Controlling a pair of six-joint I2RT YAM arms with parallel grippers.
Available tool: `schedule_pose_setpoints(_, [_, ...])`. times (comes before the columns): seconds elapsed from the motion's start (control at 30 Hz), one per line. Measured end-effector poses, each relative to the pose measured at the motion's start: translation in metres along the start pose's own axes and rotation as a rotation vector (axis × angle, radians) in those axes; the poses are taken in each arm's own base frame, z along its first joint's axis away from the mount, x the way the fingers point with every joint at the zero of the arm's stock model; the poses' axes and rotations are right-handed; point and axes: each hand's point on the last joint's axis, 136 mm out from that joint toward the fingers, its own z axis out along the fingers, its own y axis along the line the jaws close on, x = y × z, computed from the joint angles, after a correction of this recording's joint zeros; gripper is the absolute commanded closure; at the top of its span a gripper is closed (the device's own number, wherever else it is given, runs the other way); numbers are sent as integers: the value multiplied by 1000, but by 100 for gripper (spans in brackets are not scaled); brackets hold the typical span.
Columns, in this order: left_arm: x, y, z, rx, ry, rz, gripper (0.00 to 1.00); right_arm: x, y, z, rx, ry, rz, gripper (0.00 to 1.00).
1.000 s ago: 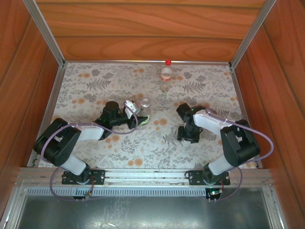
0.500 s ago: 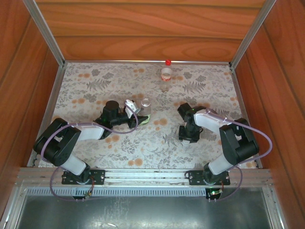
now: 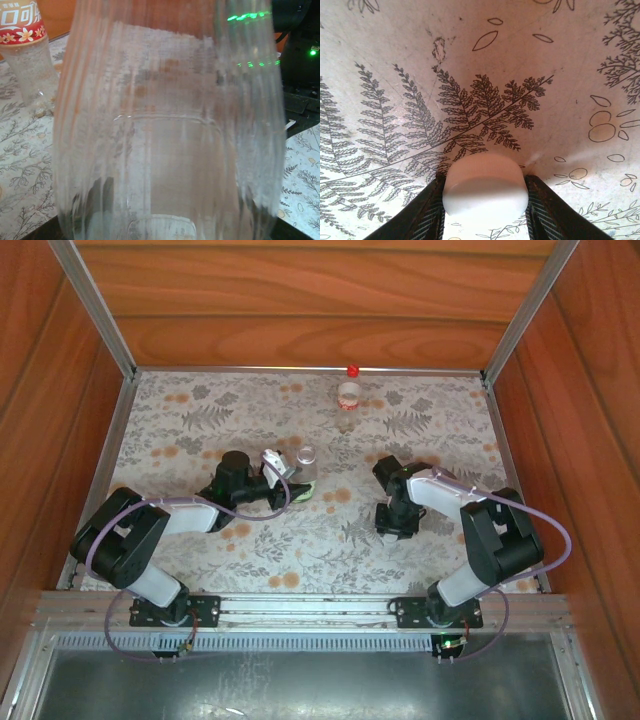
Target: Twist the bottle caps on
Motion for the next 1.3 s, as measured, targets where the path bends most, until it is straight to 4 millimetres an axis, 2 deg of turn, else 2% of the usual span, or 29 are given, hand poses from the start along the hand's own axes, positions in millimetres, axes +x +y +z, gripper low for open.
schedule_pose_setpoints(0.2, [2, 0, 1, 3, 5, -2, 47, 0, -1, -2, 4, 5, -6, 57])
schedule_pose_setpoints(0.37, [10, -7, 6, 23, 34, 7, 47, -10, 6, -21, -8, -17, -31, 56])
schedule_pose_setpoints(0.57, [10, -11, 12, 38, 60, 38, 47, -39, 28, -70, -59, -105, -96, 56])
schedule_pose_setpoints(0.7, [13, -9, 14, 35, 79, 40, 47, -56, 44, -112, -97, -177, -153, 56])
schedule_pose_setpoints(0.83, [19, -7, 17, 35, 102, 36, 47, -66, 67, -159, -134, -251, -234, 55])
schedule_pose_setpoints(0.93, [21, -6, 19, 36, 107, 37, 47, -69, 87, -186, -153, -285, -303, 55])
schedule_pose_setpoints(1.1, [22, -4, 22, 36, 112, 38, 47, -67, 120, -217, -180, -316, -404, 55])
schedule_pose_setpoints(1.3, [26, -3, 24, 40, 124, 37, 47, -58, 149, -236, -238, -312, -482, 55])
